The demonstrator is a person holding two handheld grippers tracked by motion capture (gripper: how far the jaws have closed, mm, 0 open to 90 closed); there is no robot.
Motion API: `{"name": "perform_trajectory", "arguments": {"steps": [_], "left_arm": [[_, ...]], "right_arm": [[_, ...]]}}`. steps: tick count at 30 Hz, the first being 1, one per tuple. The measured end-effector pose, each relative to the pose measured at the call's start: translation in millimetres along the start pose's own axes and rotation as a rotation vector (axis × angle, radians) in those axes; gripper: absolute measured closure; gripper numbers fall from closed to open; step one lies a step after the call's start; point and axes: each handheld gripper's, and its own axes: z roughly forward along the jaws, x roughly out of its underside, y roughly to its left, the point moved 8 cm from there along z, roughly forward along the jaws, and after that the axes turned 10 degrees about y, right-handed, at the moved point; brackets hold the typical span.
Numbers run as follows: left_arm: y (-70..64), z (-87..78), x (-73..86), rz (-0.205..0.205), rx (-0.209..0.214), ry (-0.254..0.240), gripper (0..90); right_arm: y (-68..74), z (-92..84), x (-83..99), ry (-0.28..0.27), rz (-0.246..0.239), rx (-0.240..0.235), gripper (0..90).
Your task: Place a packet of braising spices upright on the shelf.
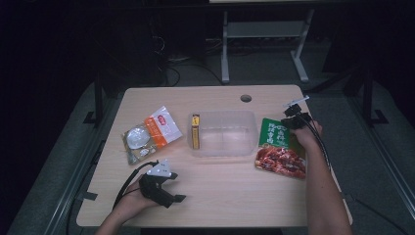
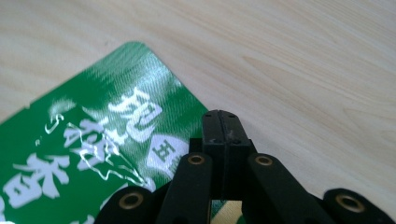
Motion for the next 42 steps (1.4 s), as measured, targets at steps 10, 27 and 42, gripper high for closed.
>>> {"name": "perform_trajectory", "arguments": {"steps": [10,27,42], "left_arm": [[-1.9,0.1,-0.2,0.012,0.002,0.002,14.2],[-6.2,-1.9,-1.3,0.031,0.004,0.006,14.4],[-7.5,-5.1,-1.7,0.032,0.002,-0.001,14.5]], "right_arm": [[3.7,-8.3,12.8,0.036,-0.066,0.007,90.0],[28.7,-32.7,50.3,0.103,-0.161,-0.035,90.0],[63.2,-59.5,92.0,0.123,-0.212,-0.098,90.0]]}}
